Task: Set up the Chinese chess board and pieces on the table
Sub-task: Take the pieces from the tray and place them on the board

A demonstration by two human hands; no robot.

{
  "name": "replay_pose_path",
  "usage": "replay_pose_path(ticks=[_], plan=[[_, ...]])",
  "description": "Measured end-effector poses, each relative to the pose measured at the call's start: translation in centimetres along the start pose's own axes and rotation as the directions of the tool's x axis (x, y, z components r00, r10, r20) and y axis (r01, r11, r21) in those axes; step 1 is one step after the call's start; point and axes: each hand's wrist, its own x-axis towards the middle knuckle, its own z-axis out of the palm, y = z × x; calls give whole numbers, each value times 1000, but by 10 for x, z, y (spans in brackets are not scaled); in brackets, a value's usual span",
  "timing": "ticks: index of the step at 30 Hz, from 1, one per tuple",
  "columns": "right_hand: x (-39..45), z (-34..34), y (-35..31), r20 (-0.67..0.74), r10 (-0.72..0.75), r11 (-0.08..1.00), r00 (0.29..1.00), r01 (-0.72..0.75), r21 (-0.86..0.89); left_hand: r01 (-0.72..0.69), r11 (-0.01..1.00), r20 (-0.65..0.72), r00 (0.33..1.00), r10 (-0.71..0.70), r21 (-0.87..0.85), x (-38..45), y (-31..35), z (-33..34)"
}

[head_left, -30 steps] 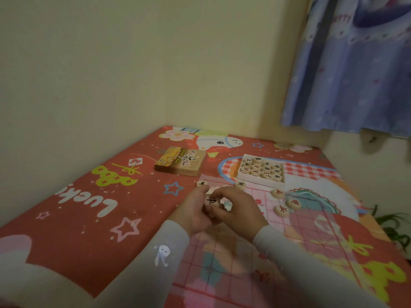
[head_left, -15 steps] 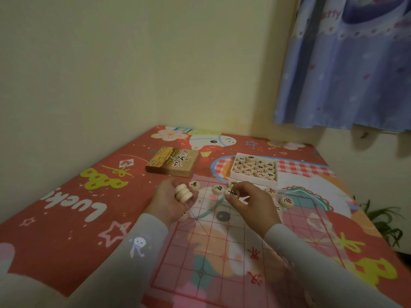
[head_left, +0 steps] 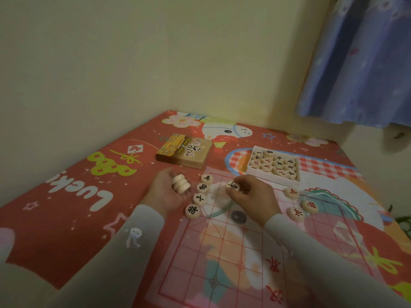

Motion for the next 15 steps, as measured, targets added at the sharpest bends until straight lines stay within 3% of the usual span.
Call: replay_pose_path(ticks=[15], plan=[[102, 52, -6, 96, 24, 988, 995, -9, -153, 17, 999, 144, 990, -11, -37, 50, 13, -13]])
